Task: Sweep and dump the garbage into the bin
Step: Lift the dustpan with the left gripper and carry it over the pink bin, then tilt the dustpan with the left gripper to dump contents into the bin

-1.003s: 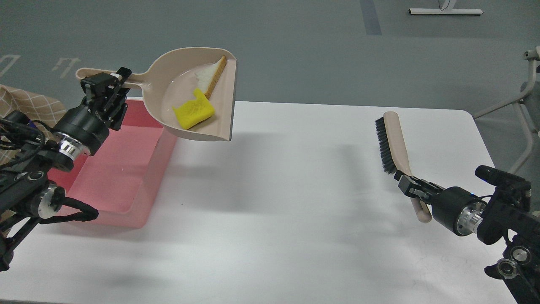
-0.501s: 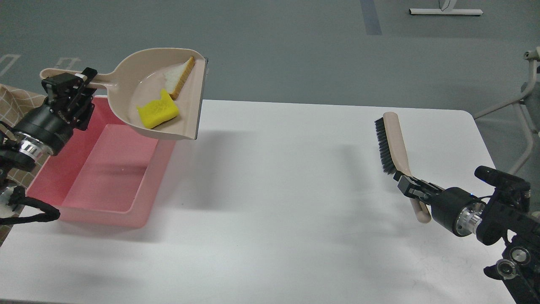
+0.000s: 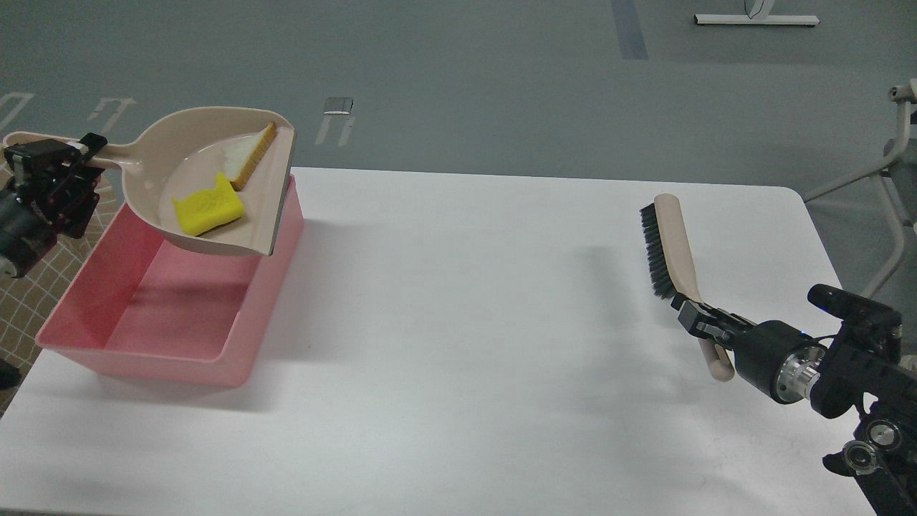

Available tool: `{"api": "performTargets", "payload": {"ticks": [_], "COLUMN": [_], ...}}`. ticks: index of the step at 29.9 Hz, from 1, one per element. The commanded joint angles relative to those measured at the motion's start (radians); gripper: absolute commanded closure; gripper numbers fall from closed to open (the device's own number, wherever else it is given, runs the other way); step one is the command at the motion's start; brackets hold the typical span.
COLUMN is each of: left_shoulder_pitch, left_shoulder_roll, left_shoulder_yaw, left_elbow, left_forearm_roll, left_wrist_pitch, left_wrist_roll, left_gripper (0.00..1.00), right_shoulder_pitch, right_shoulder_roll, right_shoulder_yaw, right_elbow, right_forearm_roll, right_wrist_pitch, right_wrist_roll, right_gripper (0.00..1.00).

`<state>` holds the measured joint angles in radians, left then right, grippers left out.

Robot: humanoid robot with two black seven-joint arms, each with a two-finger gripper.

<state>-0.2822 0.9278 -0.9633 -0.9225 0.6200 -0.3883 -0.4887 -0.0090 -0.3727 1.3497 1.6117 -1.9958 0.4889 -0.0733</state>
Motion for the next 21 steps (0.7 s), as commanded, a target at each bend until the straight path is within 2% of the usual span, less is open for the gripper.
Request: {"api": "performTargets", "payload": {"ticks": [1,9,21], "left_shoulder_pitch": [0.000,0.000,-0.002], "left_shoulder_roll": [0.014,0.066,0.129], "left_shoulder_yaw": [0.000,0.003,0.012], "left_elbow": [0.047,0.111,0.188], "left_forearm_roll": [0.000,0.003,0.026], "left_wrist_pitch": [-0.043,-0.095,-0.089], "left_wrist_roll": [0.000,0.000,0.000], "left_gripper": [0.85,0.85,0.85], "right_shoulder_pitch": [0.003,0.003,0.004], "right_shoulder_roll": [0.001,0.002,0.003], "right_shoulder_yaw": [0.000,0.000,0.000], "right_elbow": [-0.004,-0.006,-0.007], "right_forearm_roll": [0.000,0.000,0.002], "right_wrist_pitch": [0.000,0.000,0.000], "right_wrist_roll": [0.000,0.000,0.001], "right_gripper": [0.86,0.86,0.86]}}
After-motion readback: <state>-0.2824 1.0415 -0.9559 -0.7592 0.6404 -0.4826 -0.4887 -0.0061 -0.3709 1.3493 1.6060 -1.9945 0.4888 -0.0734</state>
